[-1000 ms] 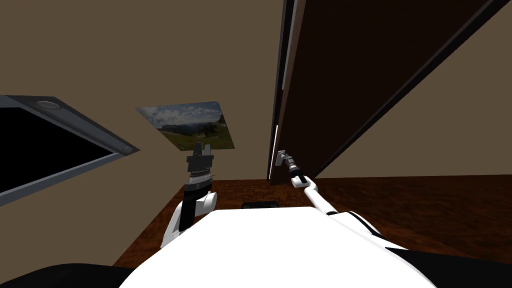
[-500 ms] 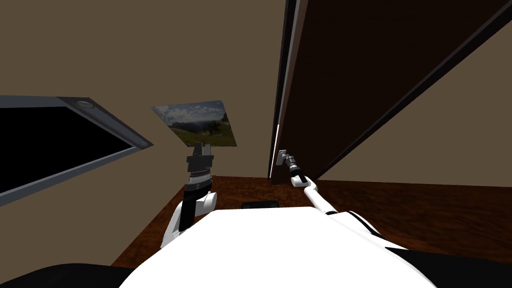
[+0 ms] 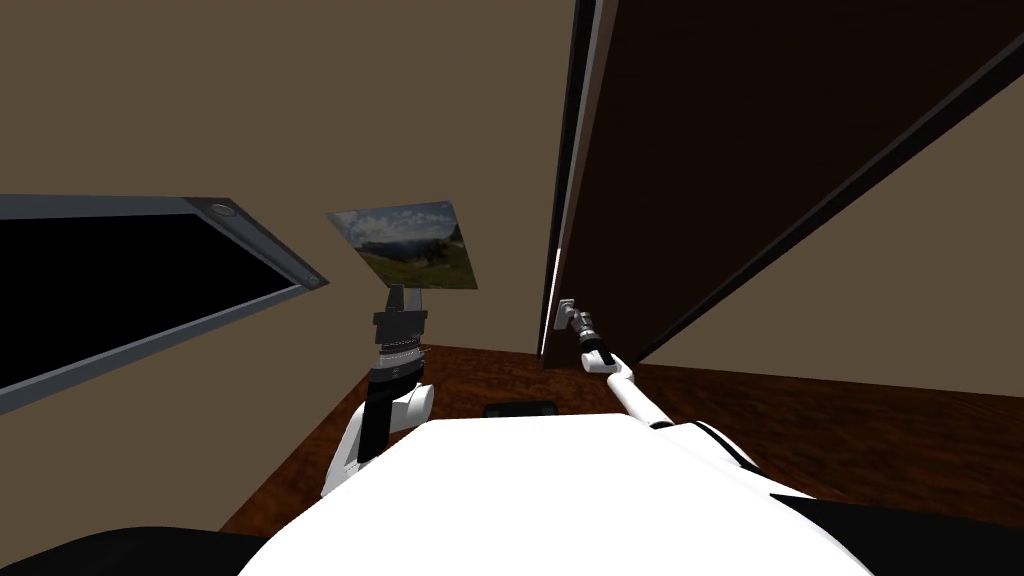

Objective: Pull the door open

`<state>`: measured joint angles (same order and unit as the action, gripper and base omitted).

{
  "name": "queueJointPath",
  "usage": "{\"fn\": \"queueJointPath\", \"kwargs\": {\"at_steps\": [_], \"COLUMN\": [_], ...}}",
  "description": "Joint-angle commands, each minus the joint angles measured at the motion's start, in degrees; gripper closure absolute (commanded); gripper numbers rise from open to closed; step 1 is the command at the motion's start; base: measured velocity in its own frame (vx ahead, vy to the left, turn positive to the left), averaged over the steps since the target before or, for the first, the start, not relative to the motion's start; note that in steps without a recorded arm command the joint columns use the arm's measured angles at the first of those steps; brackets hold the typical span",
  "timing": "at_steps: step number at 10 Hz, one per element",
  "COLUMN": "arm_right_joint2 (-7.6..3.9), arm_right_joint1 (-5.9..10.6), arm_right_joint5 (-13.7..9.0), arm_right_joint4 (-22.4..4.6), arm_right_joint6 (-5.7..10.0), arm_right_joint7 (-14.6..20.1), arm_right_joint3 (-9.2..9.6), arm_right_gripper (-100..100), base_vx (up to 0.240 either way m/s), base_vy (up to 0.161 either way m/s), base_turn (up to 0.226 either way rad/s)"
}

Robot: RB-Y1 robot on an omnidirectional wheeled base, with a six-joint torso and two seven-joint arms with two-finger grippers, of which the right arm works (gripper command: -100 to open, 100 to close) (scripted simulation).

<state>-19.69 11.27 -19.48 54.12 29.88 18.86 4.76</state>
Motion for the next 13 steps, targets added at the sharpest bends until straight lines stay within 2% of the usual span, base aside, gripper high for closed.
{"fn": "queueJointPath", "kwargs": {"at_steps": [1, 3, 4, 6, 7, 13], "arm_right_joint2": [0.65, 0.93, 0.93, 1.20, 1.23, 3.68], "arm_right_joint1": [1.09, 1.44, 1.44, 1.78, 0.56, -0.35], "arm_right_joint5": [-1.5, -4.5, -4.5, -7.3, -8.4, -15.3], "arm_right_joint4": [0.1, -0.2, -0.2, -0.5, -0.4, 2.8], "arm_right_joint6": [0.67, 0.28, 0.28, -0.10, -0.98, -2.93], "arm_right_joint7": [2.5, 6.0, 6.6, 10.3, 11.4, 20.3], "arm_right_joint3": [0.36, 0.27, 0.27, 0.19, -0.02, 0.87], "arm_right_gripper": [100, 100, 100, 100, -100, -100], "base_vx": [-0.046, -0.076, -0.060, -0.060, -0.084, -0.095], "base_vy": [-0.025, -0.059, -0.047, -0.040, -0.064, -0.031], "base_turn": [0.096, 0.178, 0.087, 0.125, 0.041, 0.044]}}
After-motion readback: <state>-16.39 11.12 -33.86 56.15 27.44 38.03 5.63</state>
